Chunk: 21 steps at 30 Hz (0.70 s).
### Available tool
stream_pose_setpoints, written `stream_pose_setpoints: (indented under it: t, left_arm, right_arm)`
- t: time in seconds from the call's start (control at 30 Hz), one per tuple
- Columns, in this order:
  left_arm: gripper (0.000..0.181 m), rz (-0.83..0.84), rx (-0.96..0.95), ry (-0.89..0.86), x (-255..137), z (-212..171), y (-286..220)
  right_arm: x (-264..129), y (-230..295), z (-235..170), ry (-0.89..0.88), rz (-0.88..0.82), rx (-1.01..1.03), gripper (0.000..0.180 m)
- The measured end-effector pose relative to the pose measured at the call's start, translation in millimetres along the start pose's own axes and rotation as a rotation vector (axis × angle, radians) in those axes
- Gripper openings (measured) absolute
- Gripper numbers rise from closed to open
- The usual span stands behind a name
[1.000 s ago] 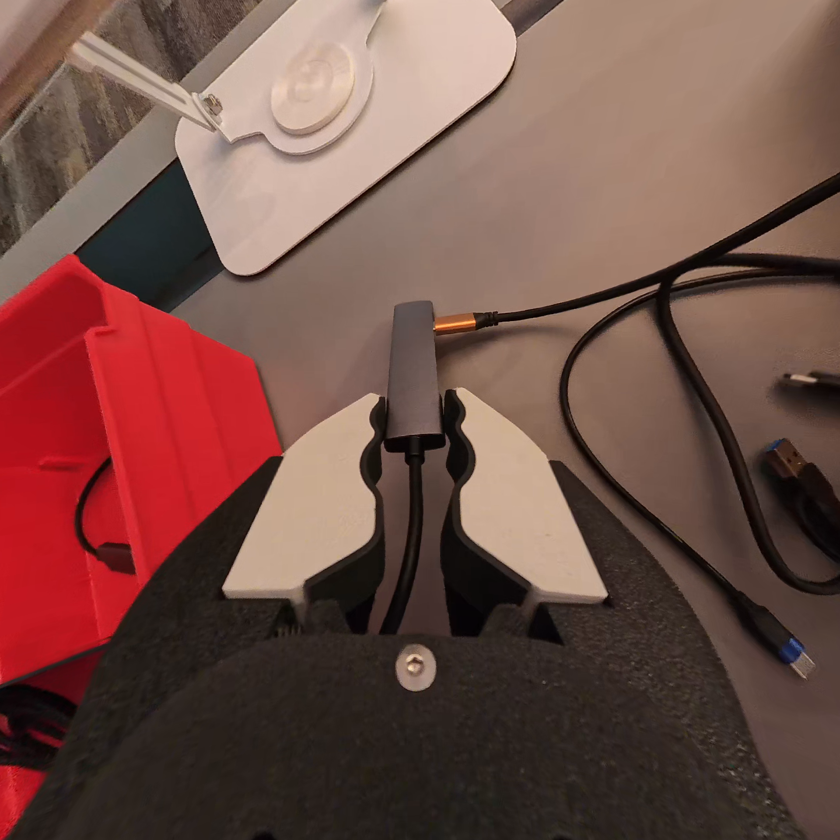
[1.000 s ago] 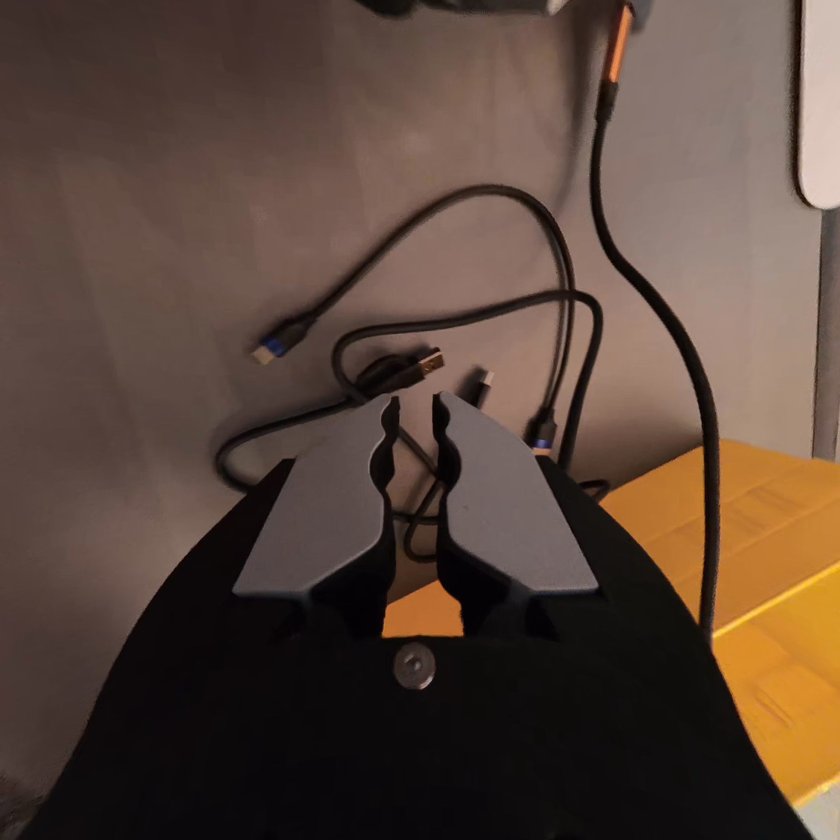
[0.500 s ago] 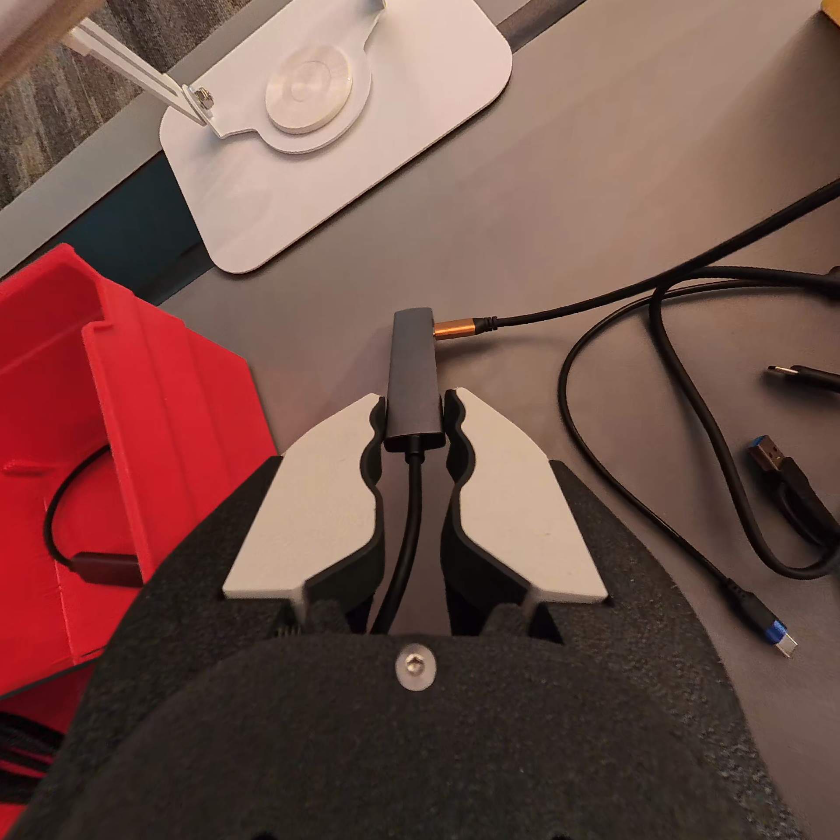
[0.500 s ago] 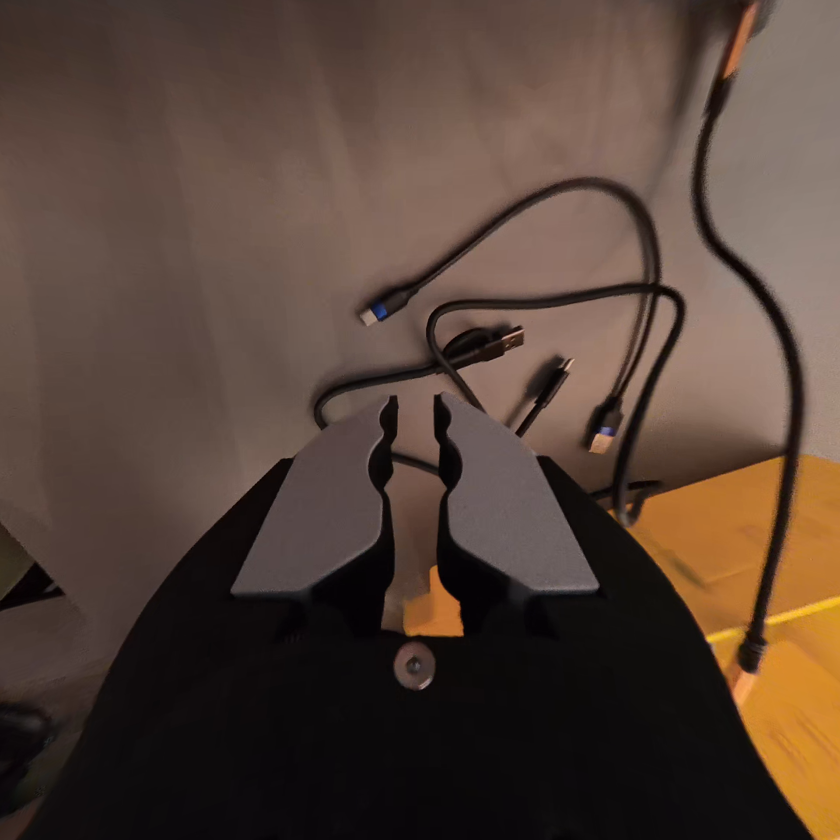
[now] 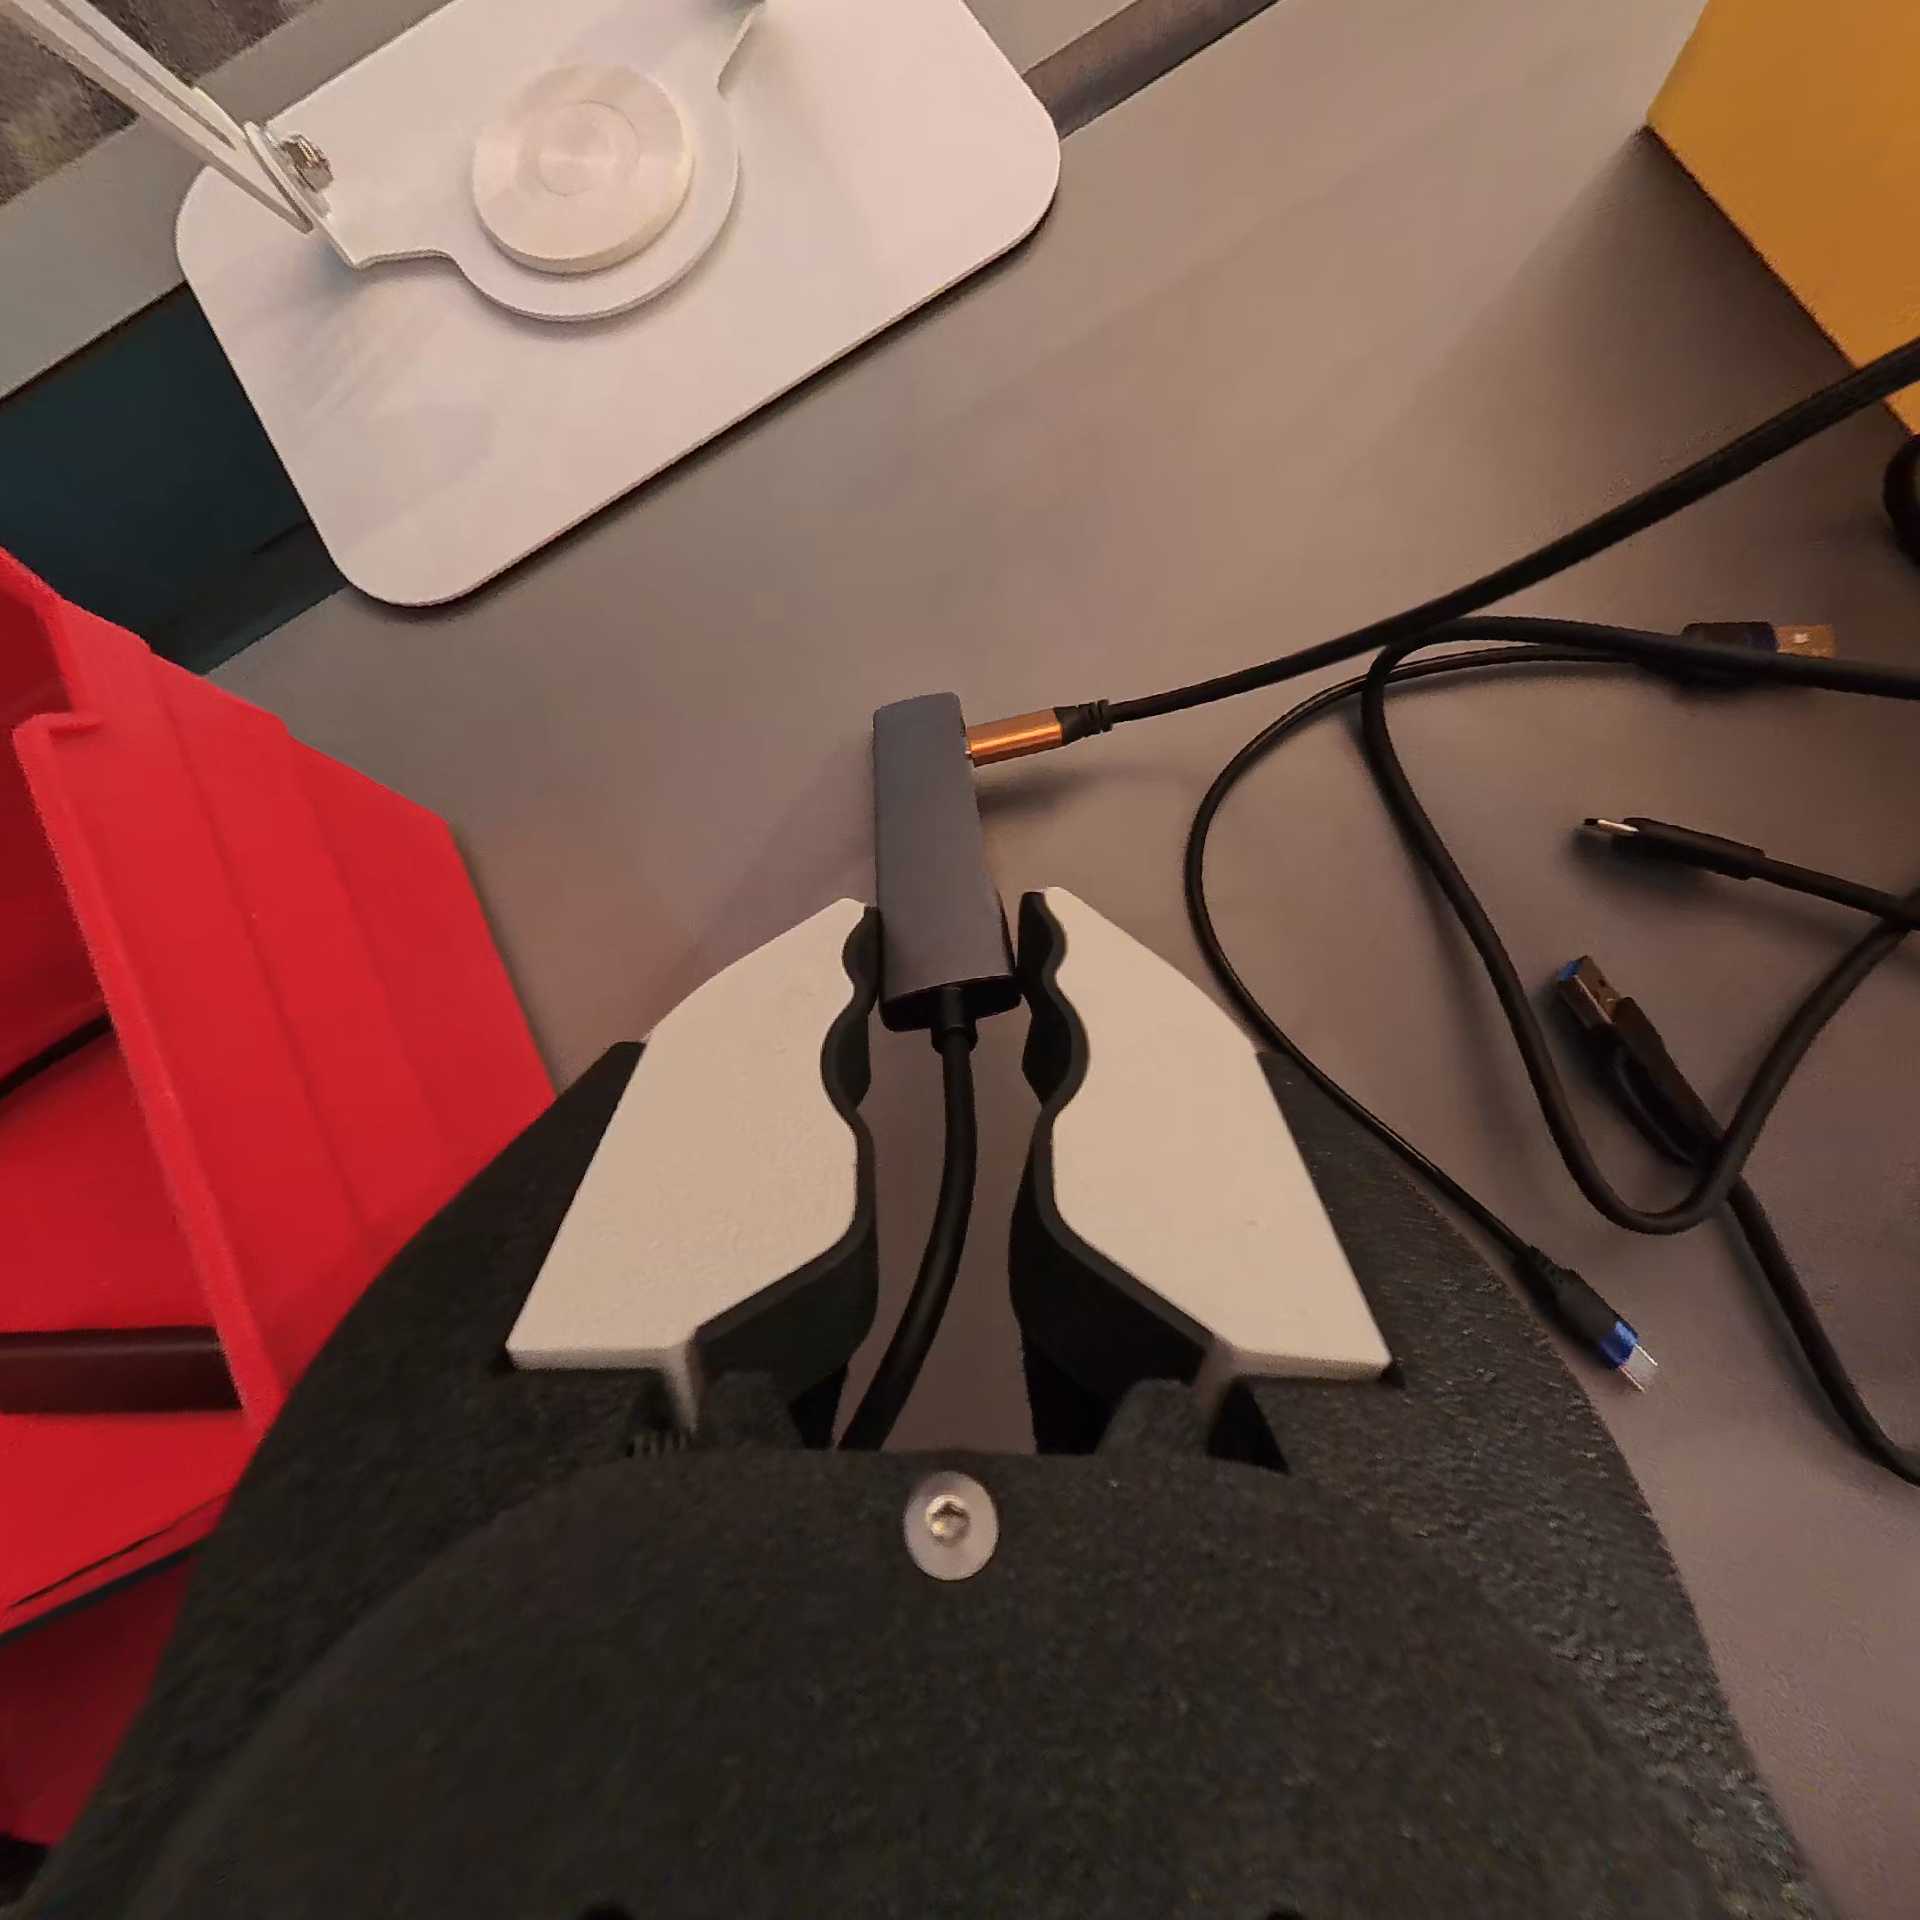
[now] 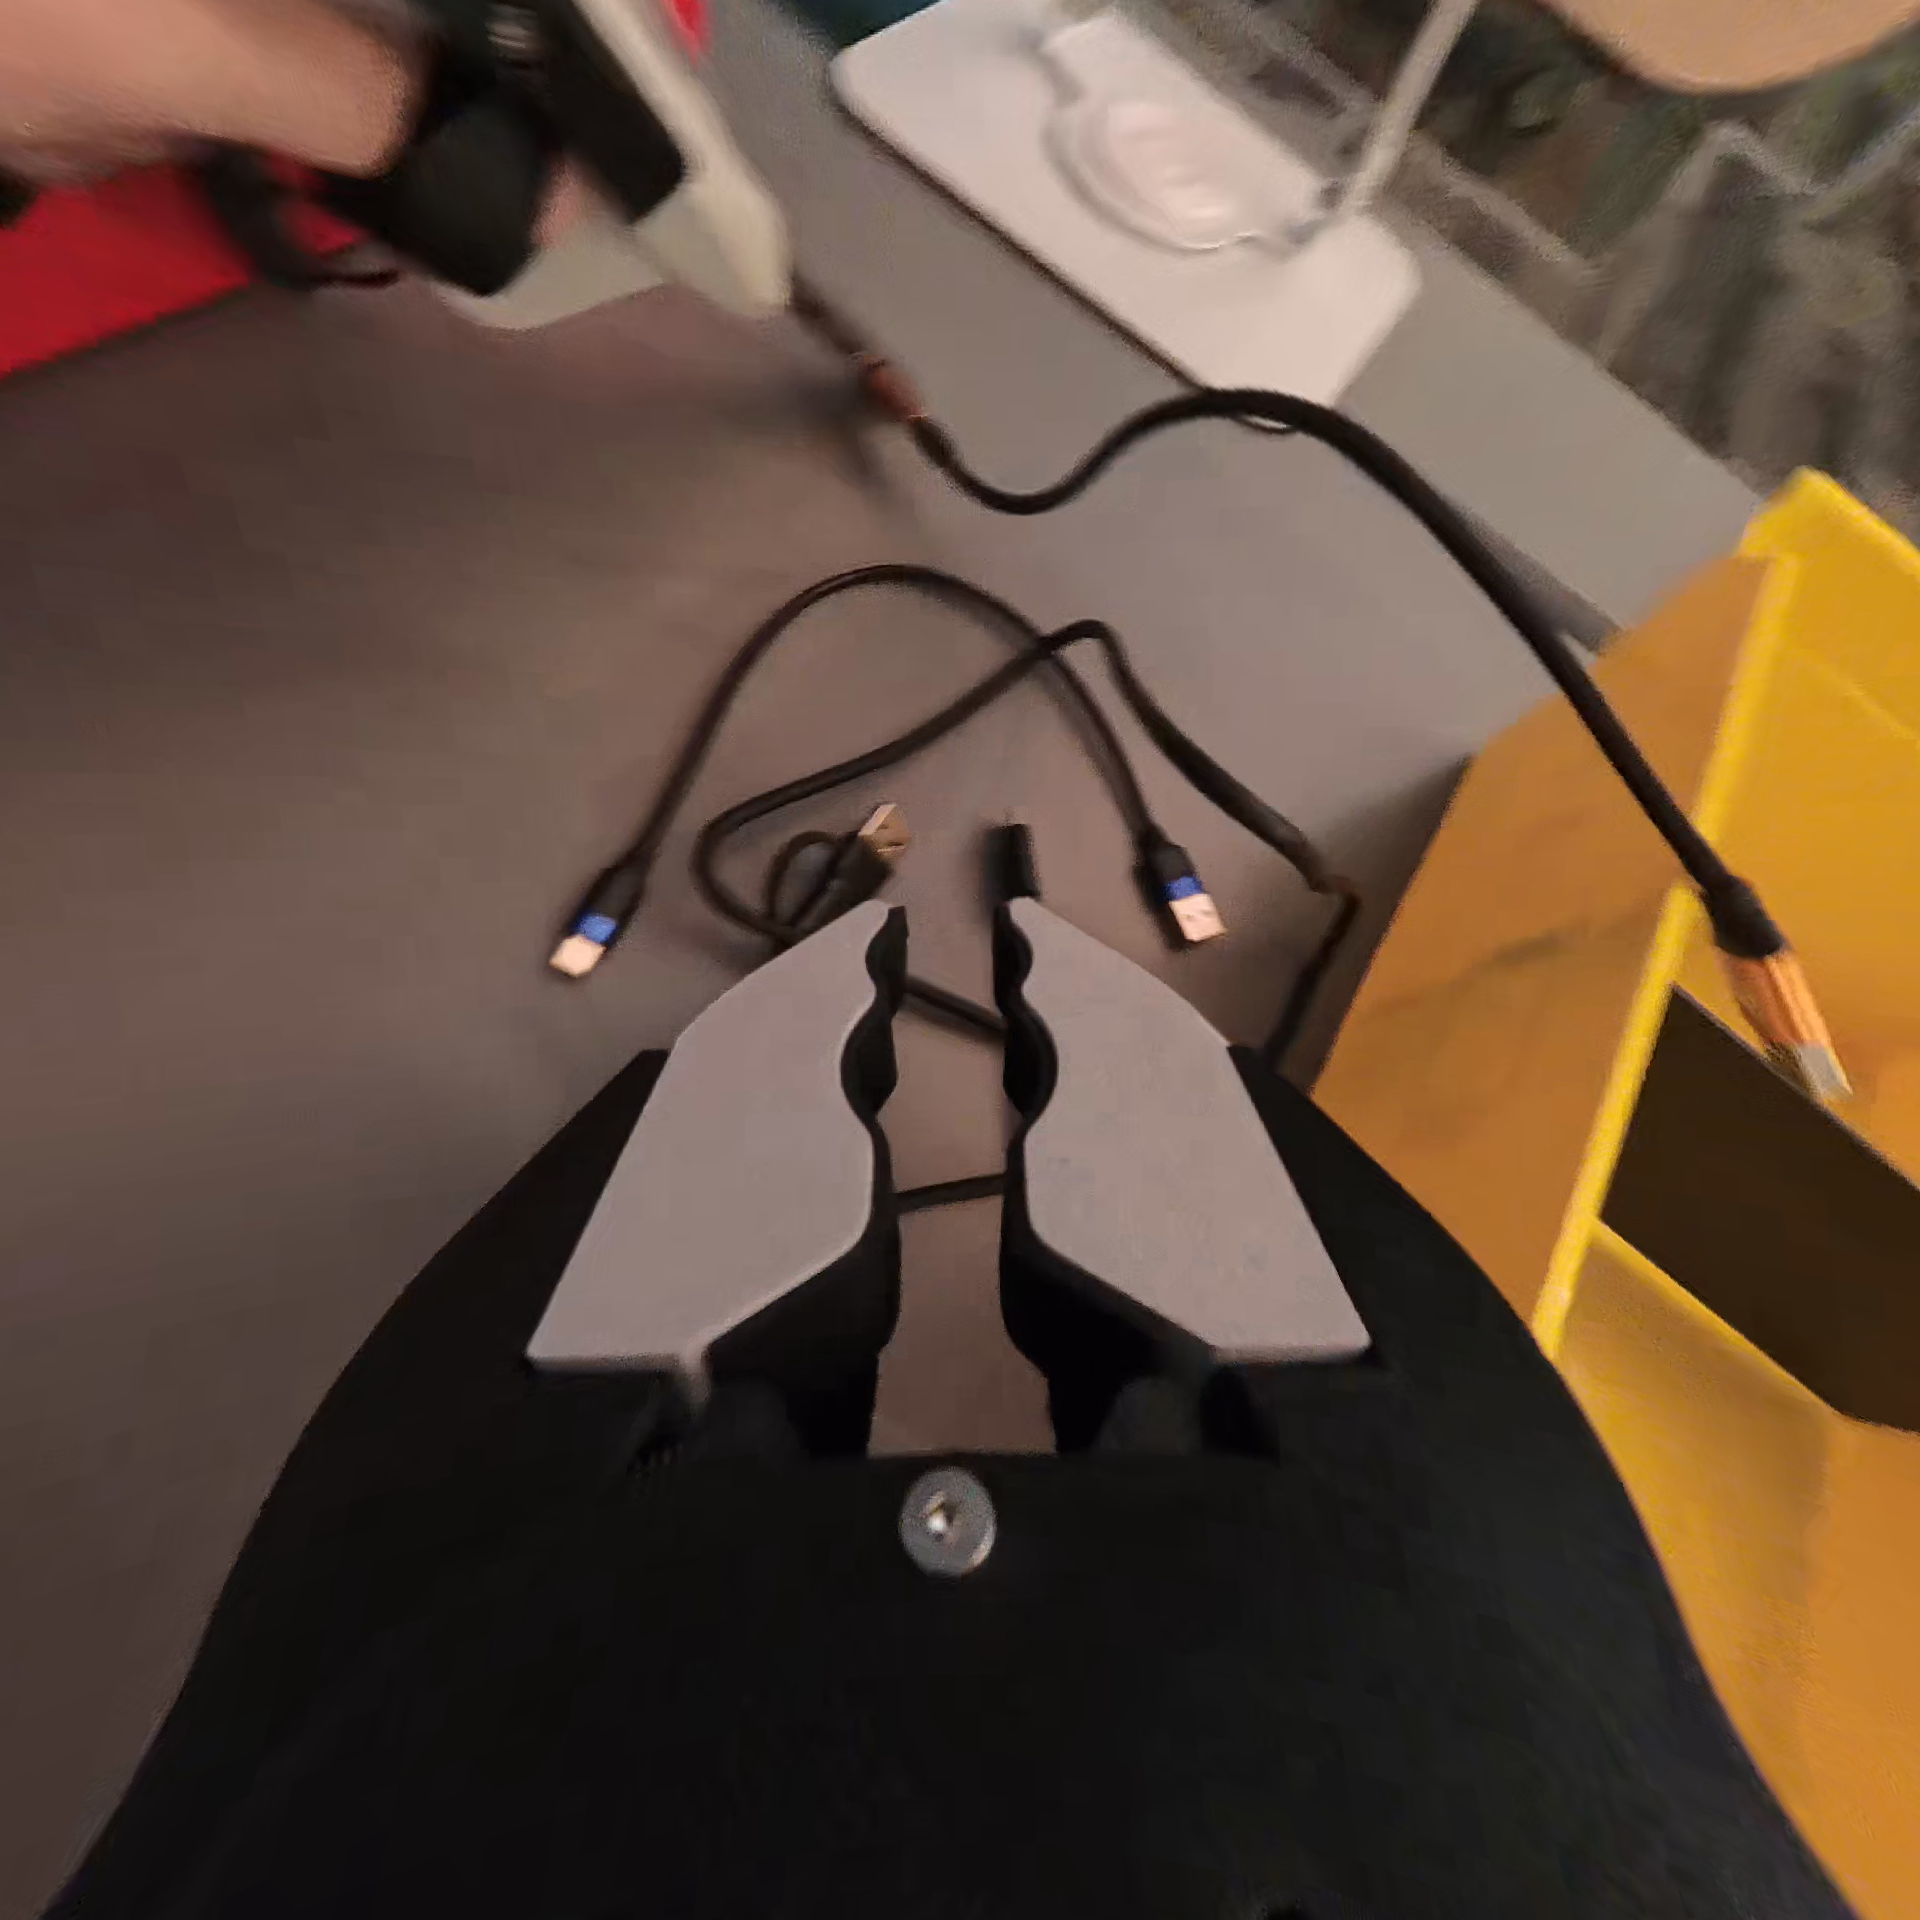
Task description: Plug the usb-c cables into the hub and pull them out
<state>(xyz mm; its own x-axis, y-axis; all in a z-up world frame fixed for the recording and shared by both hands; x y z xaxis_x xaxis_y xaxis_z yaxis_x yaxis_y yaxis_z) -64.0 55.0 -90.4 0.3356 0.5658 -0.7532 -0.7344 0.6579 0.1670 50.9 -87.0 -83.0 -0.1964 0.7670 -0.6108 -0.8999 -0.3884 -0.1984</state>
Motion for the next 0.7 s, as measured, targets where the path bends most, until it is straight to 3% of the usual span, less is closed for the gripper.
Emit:
stream_pose_setpoints:
  t: [0.23, 0.37, 0.43, 0.53, 0.7]
  left_arm:
    - [0.025, -0.044, -0.041, -0.012, -2.6, 1.2, 2.4]
    - [0.025, -0.047, -0.042, -0.013, -2.5, 1.1, 3.1]
    - [0.025, -0.047, -0.039, -0.012, -2.5, 1.1, 3.0]
    - [0.025, -0.051, -0.038, -0.011, -2.4, 0.7, 2.9]
    - [0.024, -0.079, -0.015, 0.059, 2.0, -9.2, -0.3]
  right_arm:
    - [36.3, -21.7, -32.2, 0.153, -0.194, 0.04, 0.022]
    - [50.6, -25.5, -38.9, 0.224, -0.183, 0.125, 0.025]
    - [55.9, -21.9, -37.8, 0.228, -0.132, 0.159, 0.011]
    - [56.4, -18.5, -36.4, 0.263, -0.078, 0.165, 0.008]
    - [26.7, 28.6, -10.5, 0.113, 0.266, 0.182, 0.006]
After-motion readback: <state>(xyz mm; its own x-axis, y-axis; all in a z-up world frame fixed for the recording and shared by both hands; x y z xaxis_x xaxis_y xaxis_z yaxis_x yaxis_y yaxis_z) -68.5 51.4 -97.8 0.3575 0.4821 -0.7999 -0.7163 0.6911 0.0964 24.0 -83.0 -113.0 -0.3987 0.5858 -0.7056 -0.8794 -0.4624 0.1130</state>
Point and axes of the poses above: each gripper's, where its closed fingertips meet, x out along the fingers, z out of its top, y = z × x across the jaws, the point moved 2 cm from there along -x, back along the fingers, and after that the axes turned 5 degrees about z, right-handed, at the moved point
